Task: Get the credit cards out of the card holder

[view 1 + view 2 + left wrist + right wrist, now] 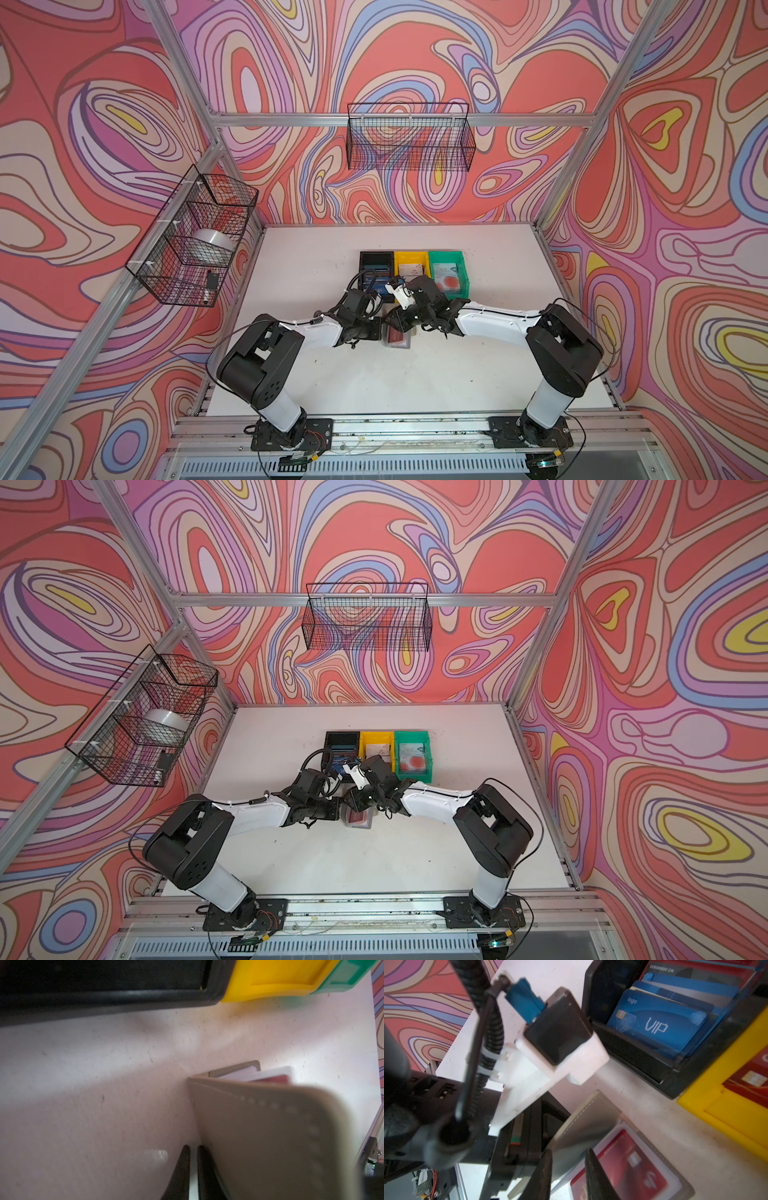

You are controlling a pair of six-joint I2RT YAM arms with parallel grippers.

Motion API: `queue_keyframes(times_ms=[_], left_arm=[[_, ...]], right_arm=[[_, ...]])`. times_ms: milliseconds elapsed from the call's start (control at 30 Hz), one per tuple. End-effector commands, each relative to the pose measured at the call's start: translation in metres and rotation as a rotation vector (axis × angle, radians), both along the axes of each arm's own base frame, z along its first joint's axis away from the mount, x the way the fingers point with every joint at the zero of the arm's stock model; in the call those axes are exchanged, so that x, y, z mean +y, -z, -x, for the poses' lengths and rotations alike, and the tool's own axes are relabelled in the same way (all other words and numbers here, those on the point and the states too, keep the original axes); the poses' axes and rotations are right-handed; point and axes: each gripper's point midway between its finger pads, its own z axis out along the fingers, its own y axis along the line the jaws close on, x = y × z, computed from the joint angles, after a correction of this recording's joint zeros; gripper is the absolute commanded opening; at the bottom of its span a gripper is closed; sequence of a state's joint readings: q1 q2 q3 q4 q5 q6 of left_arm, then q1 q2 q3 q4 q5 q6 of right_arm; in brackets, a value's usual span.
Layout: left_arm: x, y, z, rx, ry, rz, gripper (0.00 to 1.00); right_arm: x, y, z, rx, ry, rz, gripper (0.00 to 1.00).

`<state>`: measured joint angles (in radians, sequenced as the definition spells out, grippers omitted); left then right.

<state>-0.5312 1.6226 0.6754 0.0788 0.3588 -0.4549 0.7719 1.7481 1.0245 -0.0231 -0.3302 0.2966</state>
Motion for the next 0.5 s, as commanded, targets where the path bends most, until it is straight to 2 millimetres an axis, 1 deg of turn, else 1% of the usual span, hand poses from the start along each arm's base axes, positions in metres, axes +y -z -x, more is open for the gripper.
queue_keyframes(times_ms=[0,67,100,133,333,467], left_arm=[[0.023,0.030,0.039,0.140,0.015,-0.115,0.11],[0.027,0.027,0.041,0.137,0.009,-0.124,0.11],[0.029,0.023,0.041,0.133,0.004,-0.133,0.11],[0.032,0.020,0.042,0.133,0.000,-0.145,0.12],[0.044,-0.005,0.042,0.113,-0.025,-0.164,0.12],[0.057,-0.016,0.044,0.130,-0.053,-0.182,0.12]], right_arm=[[0.006,-0.001,-0.001,-0.002,-0.012,0.000,0.30],[0.005,0.001,-0.001,0.000,-0.006,0.005,0.30],[0.004,0.012,-0.001,0.017,-0.007,0.024,0.30],[0.004,0.015,-0.001,0.023,-0.006,0.030,0.30],[0.004,0.021,-0.001,0.034,-0.002,0.043,0.30],[0.006,0.020,0.000,0.037,-0.013,0.039,0.30]])
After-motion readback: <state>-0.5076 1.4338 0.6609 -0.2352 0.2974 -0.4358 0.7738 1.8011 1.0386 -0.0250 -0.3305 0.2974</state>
